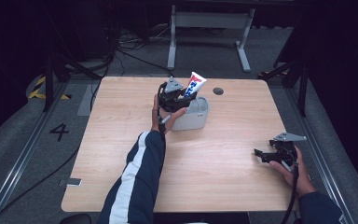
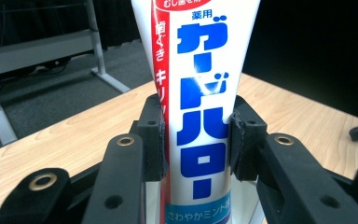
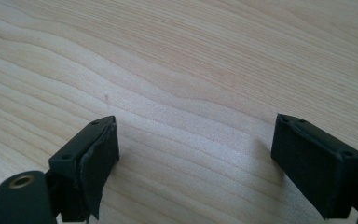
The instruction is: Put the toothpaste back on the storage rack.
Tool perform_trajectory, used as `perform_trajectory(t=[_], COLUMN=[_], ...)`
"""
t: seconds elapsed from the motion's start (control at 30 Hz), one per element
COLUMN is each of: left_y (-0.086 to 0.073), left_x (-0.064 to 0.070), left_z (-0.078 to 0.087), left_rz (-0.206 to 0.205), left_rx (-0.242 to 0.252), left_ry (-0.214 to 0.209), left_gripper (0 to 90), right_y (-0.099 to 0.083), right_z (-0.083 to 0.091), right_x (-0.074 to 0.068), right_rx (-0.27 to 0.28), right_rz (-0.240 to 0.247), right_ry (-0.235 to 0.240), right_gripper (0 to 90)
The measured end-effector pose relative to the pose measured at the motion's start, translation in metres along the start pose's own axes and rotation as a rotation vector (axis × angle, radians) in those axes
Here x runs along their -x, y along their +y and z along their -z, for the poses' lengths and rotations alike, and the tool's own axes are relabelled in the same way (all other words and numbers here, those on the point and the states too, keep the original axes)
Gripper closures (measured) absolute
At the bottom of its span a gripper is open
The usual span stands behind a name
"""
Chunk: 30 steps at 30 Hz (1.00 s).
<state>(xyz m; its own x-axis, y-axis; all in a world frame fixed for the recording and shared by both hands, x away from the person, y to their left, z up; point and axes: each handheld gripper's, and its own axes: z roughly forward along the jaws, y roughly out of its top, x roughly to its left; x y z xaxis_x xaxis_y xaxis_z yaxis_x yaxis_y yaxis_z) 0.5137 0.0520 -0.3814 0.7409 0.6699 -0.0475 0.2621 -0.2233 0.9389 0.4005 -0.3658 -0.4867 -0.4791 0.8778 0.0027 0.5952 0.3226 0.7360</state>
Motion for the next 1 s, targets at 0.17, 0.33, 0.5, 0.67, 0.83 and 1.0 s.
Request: perform_trajectory(t=[0.17, 0.33, 0.5, 0.67, 0.83, 1.0], left_y=[0.0037, 0.0041, 0.0033, -0.001, -0.001, -0.0029], left_x=[0.0032, 0.0035, 0.0048, 0.0031, 0.0004, -0.0011], left_z=[0.004, 0.0069, 0.006, 0.0062, 0.0078, 0.0089], left_rz=[-0.041, -0.064, -0.101, -0.107, -0.124, -0.126], left_rx=[-0.049, -0.07, -0.143, -0.181, -0.228, -0.262], left_ry=[-0.001, -0.002, -0.006, -0.008, -0.001, -0.011], left_gripper=[63.3, 62.5, 61.6, 61.0, 59.5, 58.5], right_y=[0.0001, 0.0001, 0.0003, 0.0003, 0.0003, 0.0003], right_z=[-0.0001, -0.0001, -0.0003, -0.0003, -0.0002, -0.0003], right_x=[0.0, 0.0, -0.0001, -0.0001, -0.0001, -0.0001], right_rx=[0.0, 0.0, 0.0, 0.0, 0.0, 0.0], right_rz=[0.0, 0.0, -0.002, -0.002, -0.002, -0.002], right_ry=[0.001, 0.001, 0.002, 0.002, 0.002, 0.002], right_gripper=[15.5, 15.4, 15.4, 15.4, 15.3, 15.4])
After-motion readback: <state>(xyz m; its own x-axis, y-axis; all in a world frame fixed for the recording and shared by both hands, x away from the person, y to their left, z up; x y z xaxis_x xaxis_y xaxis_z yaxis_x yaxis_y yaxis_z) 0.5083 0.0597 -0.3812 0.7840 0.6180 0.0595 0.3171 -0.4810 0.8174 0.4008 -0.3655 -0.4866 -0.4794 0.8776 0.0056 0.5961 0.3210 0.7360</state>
